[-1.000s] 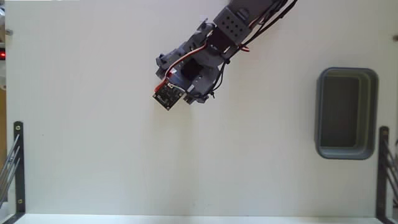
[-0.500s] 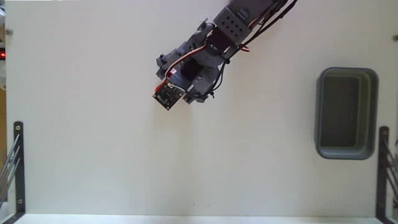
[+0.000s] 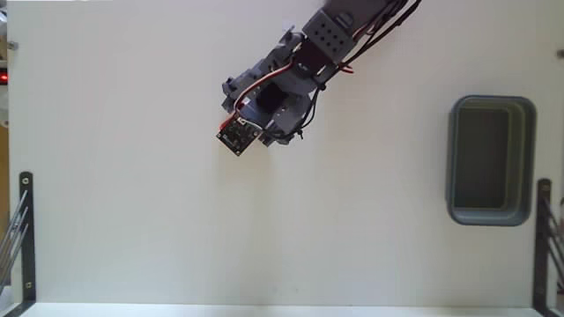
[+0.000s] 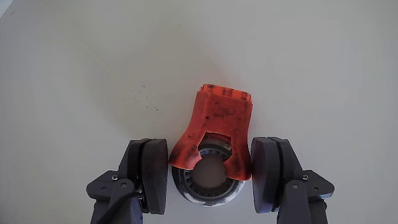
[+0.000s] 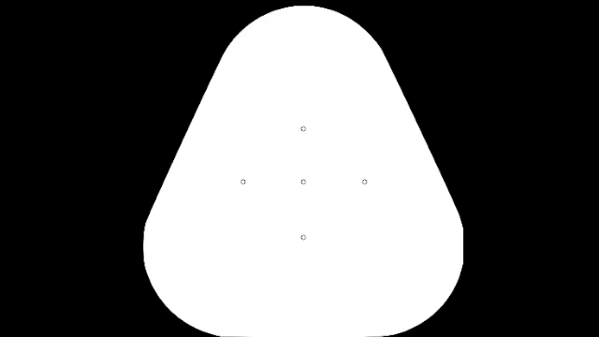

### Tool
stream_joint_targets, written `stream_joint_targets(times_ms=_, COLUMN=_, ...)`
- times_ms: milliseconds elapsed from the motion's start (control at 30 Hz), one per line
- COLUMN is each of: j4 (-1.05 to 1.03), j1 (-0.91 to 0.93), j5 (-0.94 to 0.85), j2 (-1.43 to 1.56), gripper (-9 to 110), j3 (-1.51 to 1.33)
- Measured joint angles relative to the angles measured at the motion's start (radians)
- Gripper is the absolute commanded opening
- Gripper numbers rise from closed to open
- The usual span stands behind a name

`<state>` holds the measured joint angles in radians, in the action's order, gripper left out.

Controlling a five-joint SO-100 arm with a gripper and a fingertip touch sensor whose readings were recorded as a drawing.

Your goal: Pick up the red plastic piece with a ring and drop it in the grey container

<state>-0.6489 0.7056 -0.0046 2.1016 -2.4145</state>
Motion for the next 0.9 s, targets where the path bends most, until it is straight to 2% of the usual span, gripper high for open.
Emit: stream_joint_targets(times_ms=900, j4=0.0, j1=0.0, j5=0.0, j2=0.0, gripper=71, j3=0.0)
